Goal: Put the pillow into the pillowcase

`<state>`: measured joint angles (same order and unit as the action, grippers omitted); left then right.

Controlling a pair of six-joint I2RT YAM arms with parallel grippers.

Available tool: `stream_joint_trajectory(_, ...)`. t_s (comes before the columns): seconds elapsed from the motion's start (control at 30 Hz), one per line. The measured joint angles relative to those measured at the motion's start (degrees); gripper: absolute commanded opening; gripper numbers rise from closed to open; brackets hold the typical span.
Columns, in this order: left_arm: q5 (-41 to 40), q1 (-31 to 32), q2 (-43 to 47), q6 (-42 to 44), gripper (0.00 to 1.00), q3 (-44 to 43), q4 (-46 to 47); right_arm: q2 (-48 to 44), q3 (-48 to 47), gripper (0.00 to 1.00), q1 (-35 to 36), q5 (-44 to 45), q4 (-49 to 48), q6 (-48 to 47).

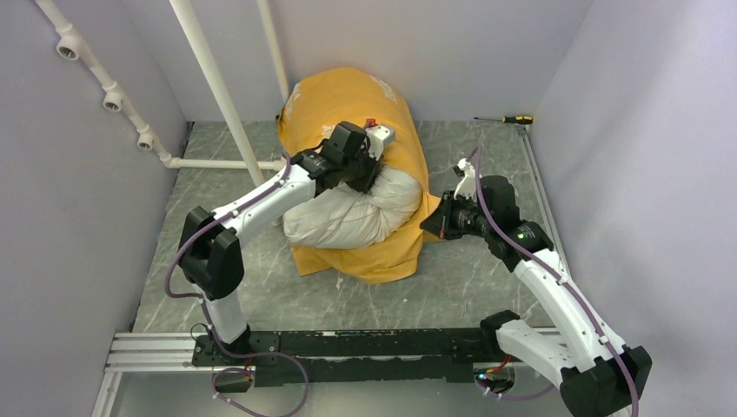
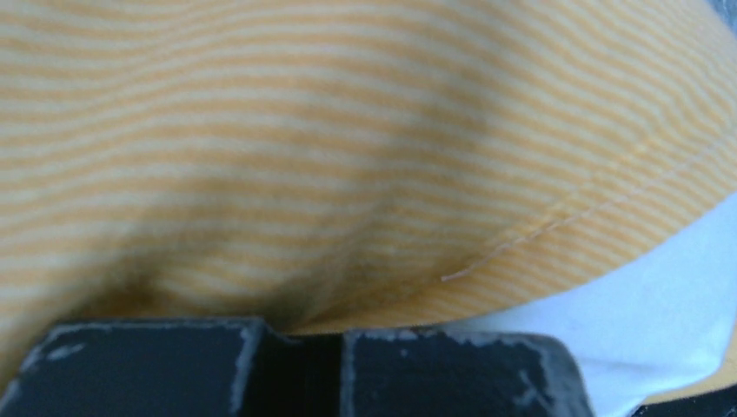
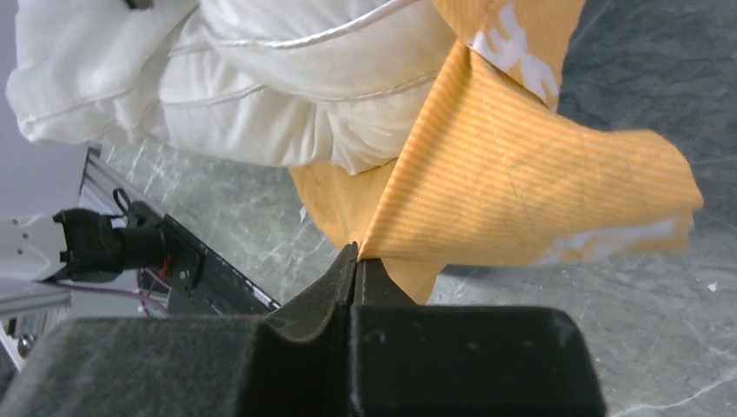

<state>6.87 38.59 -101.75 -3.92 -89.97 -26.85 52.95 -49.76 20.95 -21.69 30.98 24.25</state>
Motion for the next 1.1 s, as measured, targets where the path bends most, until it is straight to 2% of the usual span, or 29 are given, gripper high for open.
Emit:
stream_joint_trajectory(0.13, -0.1, 0.0, -1.9, -0.1, 0.0, -1.7, 0.1, -1.2, 0.4, 0.0, -0.5, -4.0, -0.6, -2.6)
stream_joint_trajectory(0.3, 4.2, -0.2, -4.3, -0.3, 0.0, -2.6, 2.4, -2.0, 0.9, 0.0, -1.0, -8.7, -3.0, -4.6)
stream_joint_trajectory(0.5, 7.1, 0.7, -4.7, -0.2, 0.0, 1.4, 7.6, -1.7, 3.3, 0.0, -1.7, -15.1, -7.3, -4.2)
stream_joint_trajectory(0.53, 7.0, 1.0, -5.0, -0.2, 0.02, 1.9, 8.3, -1.6, 3.3, 0.0, -1.7, -16.6, -7.6, -4.0)
stream_joint_trajectory(0.63, 7.9, 2.5, -7.5, -0.2, 0.11, 2.1, 10.8, -2.9, 2.1, 0.0, -0.4, -28.6, -9.1, -2.2)
stream_joint_trajectory(0.73, 8.9, 3.8, -10.2, 0.0, 0.3, 1.7, 11.6, -4.9, -2.1, 0.0, 0.5, -36.4, -9.0, -2.9)
stream_joint_trajectory(0.77, 9.1, 3.9, -10.4, 0.2, 0.34, 1.4, 11.5, -5.5, -3.7, 0.0, 0.5, -37.4, -8.5, -3.6)
stream_joint_trajectory(0.8, 9.4, 3.9, -10.4, 0.3, 0.34, 1.2, 11.2, -5.9, -5.2, 0.0, 0.5, -37.3, -7.5, -4.6)
stream_joint_trajectory(0.87, 9.4, 3.9, -9.8, 0.5, 0.19, 0.9, 10.8, -6.2, -7.2, 0.0, 0.5, -35.0, -4.8, -6.3)
stream_joint_trajectory(0.9, 9.3, 3.9, -9.4, 0.7, 0.1, 0.9, 10.3, -6.3, -7.6, 0.04, 0.5, -32.4, -3.3, -7.1)
stream_joint_trajectory(0.97, 9.1, 3.8, -8.6, 1.3, 0.0, 1.2, 9.7, -5.8, -7.6, 0.35, 0.5, -26.7, -0.4, -7.9)
stream_joint_trajectory(1.1, 9.4, 3.1, -7.3, 1.6, 0.0, 1.7, 8.4, -1.1, -4.9, 0.54, 0.5, -19.8, 1.2, -8.8)
